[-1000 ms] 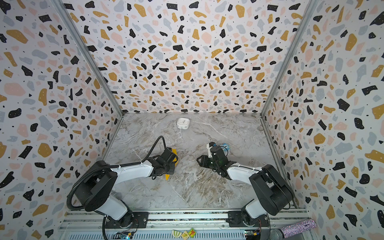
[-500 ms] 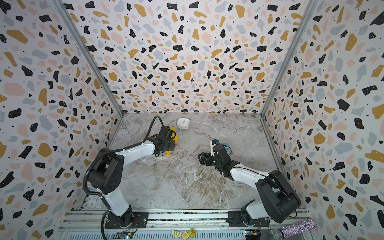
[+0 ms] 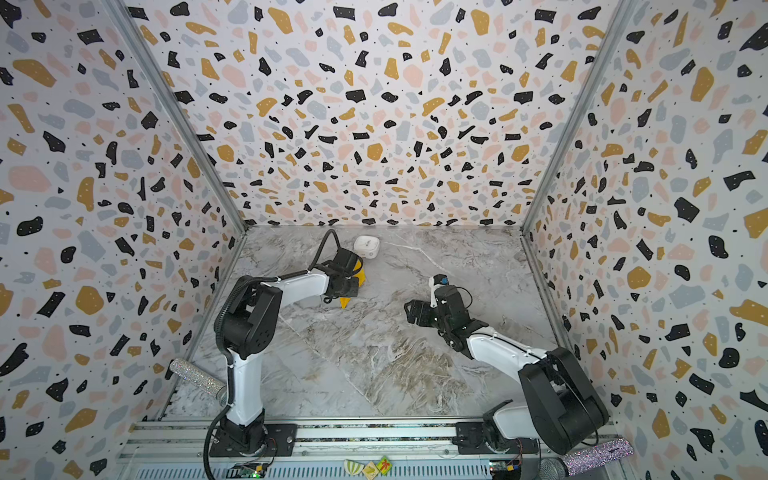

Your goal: Fold a paper plane with a square sheet of paper (pick it up from the middle)

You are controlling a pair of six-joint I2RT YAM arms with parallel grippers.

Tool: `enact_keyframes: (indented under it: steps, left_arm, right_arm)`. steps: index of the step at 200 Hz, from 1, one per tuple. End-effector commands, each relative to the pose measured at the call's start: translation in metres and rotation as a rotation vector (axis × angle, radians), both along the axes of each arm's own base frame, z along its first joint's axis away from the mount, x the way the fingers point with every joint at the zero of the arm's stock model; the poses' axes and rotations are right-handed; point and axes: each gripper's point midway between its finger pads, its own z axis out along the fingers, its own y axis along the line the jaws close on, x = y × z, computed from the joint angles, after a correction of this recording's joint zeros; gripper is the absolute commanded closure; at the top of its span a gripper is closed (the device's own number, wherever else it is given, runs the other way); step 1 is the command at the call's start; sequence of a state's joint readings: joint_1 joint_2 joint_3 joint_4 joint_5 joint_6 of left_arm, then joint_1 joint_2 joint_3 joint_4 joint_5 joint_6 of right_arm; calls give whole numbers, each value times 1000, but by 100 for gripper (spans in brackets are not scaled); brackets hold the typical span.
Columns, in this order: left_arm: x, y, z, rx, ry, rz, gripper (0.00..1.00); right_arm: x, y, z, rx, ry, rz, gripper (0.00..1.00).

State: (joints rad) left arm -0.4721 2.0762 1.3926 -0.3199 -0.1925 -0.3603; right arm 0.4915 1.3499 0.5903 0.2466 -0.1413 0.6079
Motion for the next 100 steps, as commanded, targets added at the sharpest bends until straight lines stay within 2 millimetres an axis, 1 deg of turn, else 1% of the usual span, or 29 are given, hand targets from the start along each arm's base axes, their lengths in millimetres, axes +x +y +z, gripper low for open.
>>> enact_keyframes:
  steps: [1, 15, 21, 29, 39, 49, 57, 61, 80, 100]
  left_arm:
    - [-1, 1, -6, -11, 24, 17, 79]
    - [1, -2, 2, -30, 12, 21, 77]
    - [3, -4, 9, -44, -1, 23, 76]
    - [7, -6, 24, -68, -30, 26, 74]
    - [12, -9, 50, -97, -76, 30, 71]
    - [15, -9, 77, -124, -128, 39, 65]
    - [16, -8, 99, -145, -171, 48, 61]
    - [16, -7, 110, -154, -191, 53, 59]
    - [16, 9, 152, -179, -282, 92, 51]
    - [15, 46, 180, -181, -365, 176, 42]
  right_arm:
    - [7, -2, 11, 10, -8, -19, 9]
    - [12, -4, 20, 7, -26, -36, 9]
    - [15, -5, 25, 5, -35, -45, 8]
    - [20, -7, 36, -1, -60, -58, 8]
    - [26, -13, 51, -14, -94, -83, 7]
    - [33, -19, 71, -30, -140, -111, 5]
    - [39, -27, 86, -45, -175, -146, 0]
    - [42, -31, 95, -53, -195, -161, 1]
    - [54, -47, 136, -83, -303, -225, 1]
    - [62, -71, 175, -121, -408, -320, 1]
